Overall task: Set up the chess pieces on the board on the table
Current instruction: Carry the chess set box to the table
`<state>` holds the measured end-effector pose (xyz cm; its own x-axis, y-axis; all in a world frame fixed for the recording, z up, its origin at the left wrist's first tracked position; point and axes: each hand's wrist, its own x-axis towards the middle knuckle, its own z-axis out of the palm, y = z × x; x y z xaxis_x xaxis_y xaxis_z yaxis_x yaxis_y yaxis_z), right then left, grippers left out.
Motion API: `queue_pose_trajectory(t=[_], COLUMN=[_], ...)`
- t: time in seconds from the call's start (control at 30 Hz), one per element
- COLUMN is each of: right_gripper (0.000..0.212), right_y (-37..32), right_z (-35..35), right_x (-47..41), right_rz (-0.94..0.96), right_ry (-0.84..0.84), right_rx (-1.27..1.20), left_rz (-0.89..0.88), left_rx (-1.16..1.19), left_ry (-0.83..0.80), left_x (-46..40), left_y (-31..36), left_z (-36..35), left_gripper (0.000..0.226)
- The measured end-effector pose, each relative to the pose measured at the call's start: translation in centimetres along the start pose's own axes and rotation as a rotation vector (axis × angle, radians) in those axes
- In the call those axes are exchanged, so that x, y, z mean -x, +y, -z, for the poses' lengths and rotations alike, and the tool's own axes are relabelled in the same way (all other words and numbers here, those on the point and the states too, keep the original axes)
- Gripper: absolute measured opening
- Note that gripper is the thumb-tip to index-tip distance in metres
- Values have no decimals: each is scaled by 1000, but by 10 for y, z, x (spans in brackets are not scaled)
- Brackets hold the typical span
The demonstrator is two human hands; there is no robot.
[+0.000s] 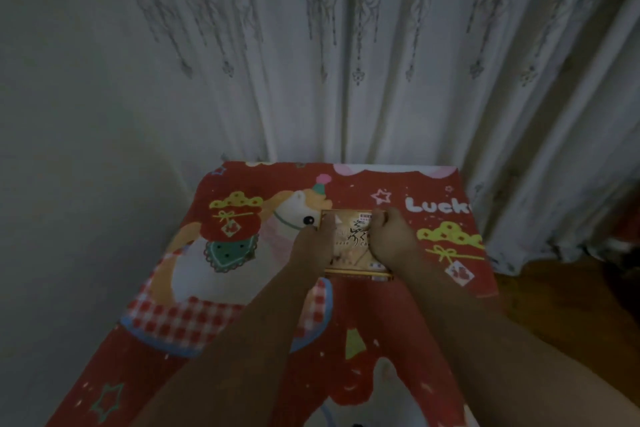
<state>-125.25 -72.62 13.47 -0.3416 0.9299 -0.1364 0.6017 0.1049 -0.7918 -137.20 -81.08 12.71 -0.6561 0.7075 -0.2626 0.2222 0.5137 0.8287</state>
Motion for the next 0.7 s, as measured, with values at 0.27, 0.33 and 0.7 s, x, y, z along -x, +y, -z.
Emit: queue_pose_trajectory(t=[0.27, 0.33, 0.7], right_gripper=[35, 33, 36], right_y=[-10, -6, 77], right_z=[-102, -117, -177], right_x=[-3, -3, -28], right_rz=[-108, -133, -169], right_ry=[57, 55, 69], right_rx=[-5, -2, 41], left_rz=[-14, -11, -12], left_rx=[-25, -19, -73], left_ry=[-107, -127, -124], left_x=[-60, -68, -94], left_y=[-79, -95, -168], left_z=[45, 44, -4], left_gripper=[64, 64, 57])
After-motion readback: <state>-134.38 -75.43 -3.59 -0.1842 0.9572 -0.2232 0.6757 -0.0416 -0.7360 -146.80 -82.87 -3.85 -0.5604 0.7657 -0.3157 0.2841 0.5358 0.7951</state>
